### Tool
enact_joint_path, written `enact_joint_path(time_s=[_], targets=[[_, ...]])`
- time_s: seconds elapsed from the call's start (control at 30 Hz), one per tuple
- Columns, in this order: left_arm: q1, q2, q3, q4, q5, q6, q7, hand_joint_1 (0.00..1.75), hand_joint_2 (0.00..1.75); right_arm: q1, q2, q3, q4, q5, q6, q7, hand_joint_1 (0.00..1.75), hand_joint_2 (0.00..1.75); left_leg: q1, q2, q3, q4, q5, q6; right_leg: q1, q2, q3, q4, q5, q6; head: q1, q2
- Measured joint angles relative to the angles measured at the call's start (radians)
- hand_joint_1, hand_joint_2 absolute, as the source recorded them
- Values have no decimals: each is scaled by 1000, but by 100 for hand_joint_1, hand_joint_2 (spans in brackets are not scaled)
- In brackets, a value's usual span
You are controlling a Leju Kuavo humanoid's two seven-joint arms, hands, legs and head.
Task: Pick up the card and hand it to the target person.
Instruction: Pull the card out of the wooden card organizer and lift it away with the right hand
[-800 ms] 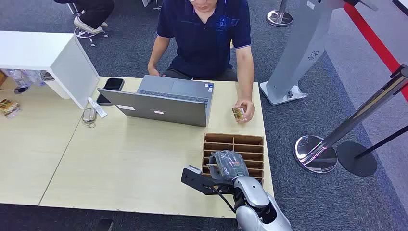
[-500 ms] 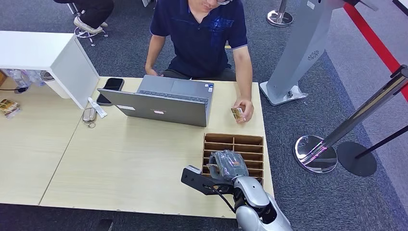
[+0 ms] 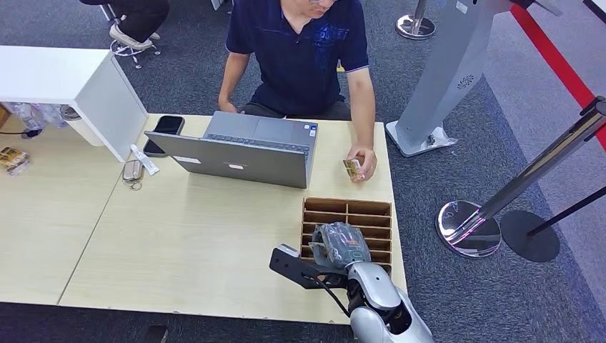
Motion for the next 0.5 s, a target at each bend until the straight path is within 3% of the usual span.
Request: enact_joint_path(time_s=[0.5], targets=[[0,6,3,0,12,15,2,0,0,31,-18,-35,-220,-21,10,38,148,175,0,0,0,0,0,0,0,0,0,0,0,0,0,0]])
